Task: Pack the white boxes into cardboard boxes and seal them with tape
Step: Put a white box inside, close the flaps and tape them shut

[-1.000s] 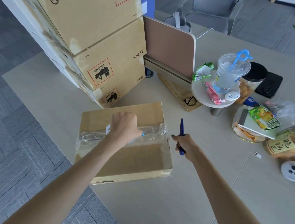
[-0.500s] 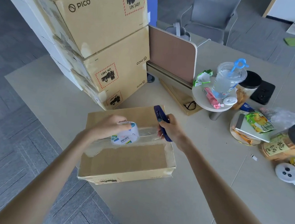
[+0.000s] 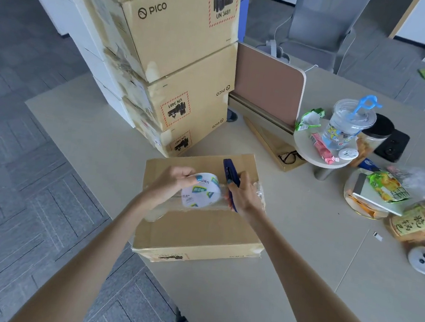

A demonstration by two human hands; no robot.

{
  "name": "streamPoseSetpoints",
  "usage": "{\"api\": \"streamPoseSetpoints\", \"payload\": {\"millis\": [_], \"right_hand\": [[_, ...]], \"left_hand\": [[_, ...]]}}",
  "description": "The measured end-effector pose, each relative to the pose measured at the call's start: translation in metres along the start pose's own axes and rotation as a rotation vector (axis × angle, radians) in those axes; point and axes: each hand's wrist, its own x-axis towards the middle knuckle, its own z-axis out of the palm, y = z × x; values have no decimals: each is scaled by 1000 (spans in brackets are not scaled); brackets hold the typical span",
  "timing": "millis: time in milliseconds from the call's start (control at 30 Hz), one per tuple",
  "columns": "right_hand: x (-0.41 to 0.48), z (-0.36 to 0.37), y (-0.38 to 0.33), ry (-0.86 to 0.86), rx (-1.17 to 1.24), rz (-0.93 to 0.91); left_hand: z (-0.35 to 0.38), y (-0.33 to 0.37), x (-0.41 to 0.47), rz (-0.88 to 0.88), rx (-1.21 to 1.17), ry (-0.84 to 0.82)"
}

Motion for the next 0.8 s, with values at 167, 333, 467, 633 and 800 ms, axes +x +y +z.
{"api": "streamPoseSetpoints", "payload": {"millis": [167,333,467,633,800], "right_hand": [[1,1,2,7,-24,-31],[1,5,4,26,-87,-48],[-3,6,0,47,-153,-45],[-5,8,-1,69,-113,-49],[-5,8,-2,88,-88,-59]], "left_hand": [[-34,-3,-15,13,514,232],[-53,-26,-37,-9,619,294],[-79,-39,-48,-56,-132,199],[-89,-41,-55,-17,71,150],[-111,-63,-61,22,728,309]]}}
